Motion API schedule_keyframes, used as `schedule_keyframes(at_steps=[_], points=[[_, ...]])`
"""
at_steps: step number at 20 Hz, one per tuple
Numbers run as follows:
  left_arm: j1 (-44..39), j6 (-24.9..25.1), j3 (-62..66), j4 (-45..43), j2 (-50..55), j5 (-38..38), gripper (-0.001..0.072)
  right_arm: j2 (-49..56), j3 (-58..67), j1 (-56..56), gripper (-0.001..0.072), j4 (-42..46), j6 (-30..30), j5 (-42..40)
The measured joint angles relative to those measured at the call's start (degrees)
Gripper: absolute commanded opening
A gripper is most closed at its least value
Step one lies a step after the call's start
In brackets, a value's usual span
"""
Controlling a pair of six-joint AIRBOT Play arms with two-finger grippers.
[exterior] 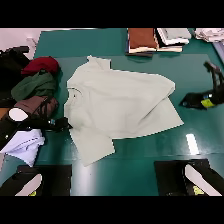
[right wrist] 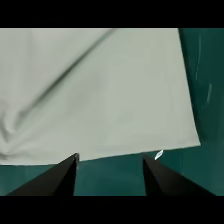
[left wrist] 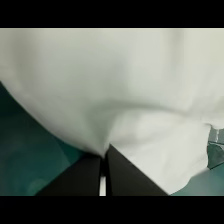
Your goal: Fold the shirts.
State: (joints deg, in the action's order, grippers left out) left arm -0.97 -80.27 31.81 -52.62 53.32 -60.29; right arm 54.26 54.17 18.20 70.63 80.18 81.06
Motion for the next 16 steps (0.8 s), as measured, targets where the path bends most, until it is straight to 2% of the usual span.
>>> schedule_keyframes(at_steps=[2, 5, 9, 11, 12, 13, 14, 15, 16], points=[[0.0, 0.3, 1.5, -0.7, 0.0, -0.4, 0.0021, 0.2, -5.7, 6.5, 0.0528, 0.0, -0.4, -1.2], [0.0, 0.6, 2.4, -1.0, 0.0, 0.3, 0.0022, 1.9, -12.9, 14.7, 0.0441, -1.5, -1.4, -3.1], [0.0, 0.7, 2.9, -1.1, 0.0, 1.0, 0.0022, 6.3, -18.3, 18.8, 0.0422, -7.1, -3.6, -7.5], [0.0, 0.7, 3.0, -1.1, 0.0, 1.1, 0.0022, 8.9, -18.9, 17.5, 0.0298, -9.0, -4.1, -9.8], [0.0, 0.7, 3.0, -1.1, 0.0, 1.1, 0.0021, 10.2, -18.8, 16.2, 0.026, -9.7, -4.3, -10.9], [0.0, 0.7, 3.0, -1.1, 0.0, 1.2, 0.0022, 11.2, -18.5, 14.8, 0.0142, -10.3, -4.4, -11.7], [0.0, 0.7, 3.0, -1.0, 0.0, 1.2, 0.0022, 12.1, -17.9, 13.1, 0.0066, -10.6, -4.5, -13.0], [0.0, 0.7, 3.1, -1.0, 0.0, 1.2, 0.0022, 12.6, -17.2, 11.4, 0.0017, -10.6, -4.5, -14.2], [0.0, 0.8, 3.2, -1.1, 0.0, 1.2, 0.0021, 12.7, -16.3, 9.5, 0.0016, -10.9, -4.6, -15.1]])
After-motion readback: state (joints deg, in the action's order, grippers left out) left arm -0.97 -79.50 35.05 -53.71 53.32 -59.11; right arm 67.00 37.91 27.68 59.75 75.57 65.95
